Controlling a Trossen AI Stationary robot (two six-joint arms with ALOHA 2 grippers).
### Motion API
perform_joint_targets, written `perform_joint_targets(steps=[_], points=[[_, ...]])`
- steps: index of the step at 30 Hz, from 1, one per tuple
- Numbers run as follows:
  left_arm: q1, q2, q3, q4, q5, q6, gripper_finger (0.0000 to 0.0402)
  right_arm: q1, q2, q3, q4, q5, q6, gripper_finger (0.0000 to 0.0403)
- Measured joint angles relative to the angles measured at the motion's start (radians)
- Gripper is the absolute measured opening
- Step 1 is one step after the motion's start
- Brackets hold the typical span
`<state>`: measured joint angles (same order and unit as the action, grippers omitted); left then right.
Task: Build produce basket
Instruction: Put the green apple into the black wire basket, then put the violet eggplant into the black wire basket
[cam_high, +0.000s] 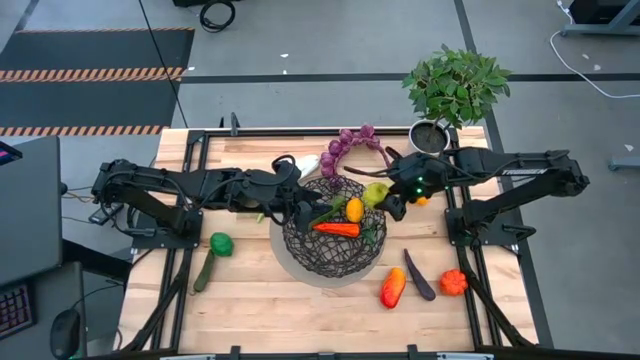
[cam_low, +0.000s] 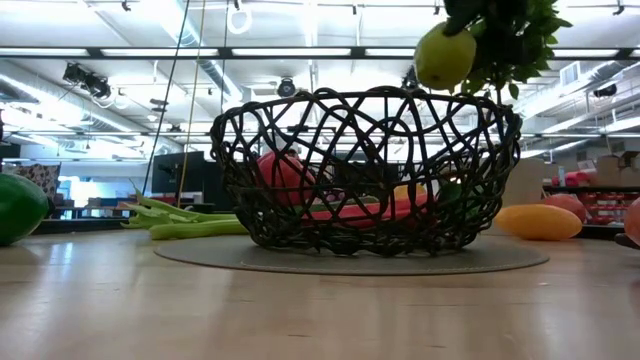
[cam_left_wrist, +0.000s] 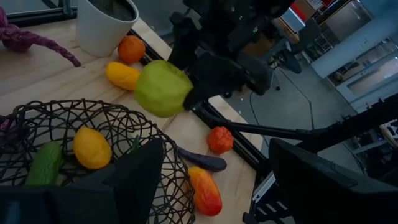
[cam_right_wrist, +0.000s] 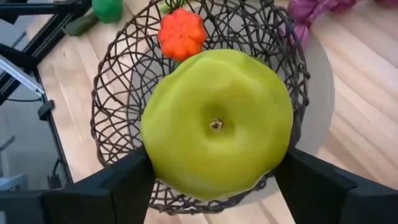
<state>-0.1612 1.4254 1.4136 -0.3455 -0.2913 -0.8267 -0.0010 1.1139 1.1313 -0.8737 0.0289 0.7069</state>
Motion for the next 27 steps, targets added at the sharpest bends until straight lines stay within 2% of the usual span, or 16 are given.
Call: perform_joint_targets(steps=[9,14,20,24,27], points=[[0.000,0.000,0.000,-0.003,0.026,0.012,0.0297,-0.010,0.049,-0.001,0.089,0.003,0.046,0.0391],[0.000,0.000,0.000,-0.013,0.027,0.012,0.0297,-0.010,0.088,-0.001,0.112,-0.043,0.063,0.0388],[0.000,0.000,0.000,-0.037,0.060,0.012,0.0297,0.006,0.096,-0.001,0.004,-0.229,0.137,0.0392],[0.000,0.000,0.000,-0.047,0.060,0.021,0.0297,0.050,0.089,-0.001,-0.172,-0.371,0.199,0.0392],[0.000,0.000,0.000,-0.049,0.060,0.035,0.0297,0.117,0.089,-0.001,-0.316,-0.438,0.273,0.0392]])
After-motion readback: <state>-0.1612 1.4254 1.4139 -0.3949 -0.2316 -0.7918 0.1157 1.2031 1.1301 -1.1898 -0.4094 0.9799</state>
